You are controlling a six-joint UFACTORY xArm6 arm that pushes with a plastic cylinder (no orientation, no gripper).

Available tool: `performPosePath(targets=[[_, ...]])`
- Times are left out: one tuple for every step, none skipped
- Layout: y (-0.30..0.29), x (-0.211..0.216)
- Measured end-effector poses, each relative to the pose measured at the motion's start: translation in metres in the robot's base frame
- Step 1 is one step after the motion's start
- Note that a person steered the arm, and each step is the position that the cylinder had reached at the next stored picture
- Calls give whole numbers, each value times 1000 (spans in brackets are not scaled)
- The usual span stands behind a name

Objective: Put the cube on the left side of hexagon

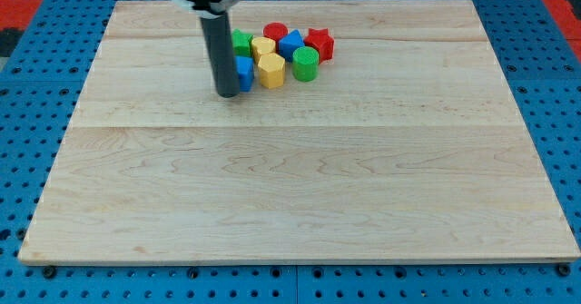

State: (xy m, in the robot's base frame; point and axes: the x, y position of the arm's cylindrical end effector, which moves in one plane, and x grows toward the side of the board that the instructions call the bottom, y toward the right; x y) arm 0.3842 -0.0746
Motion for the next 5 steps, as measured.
performPosePath(targets=[[2,11],[-22,16],[-27,-3],[-27,-17],[-27,-15]])
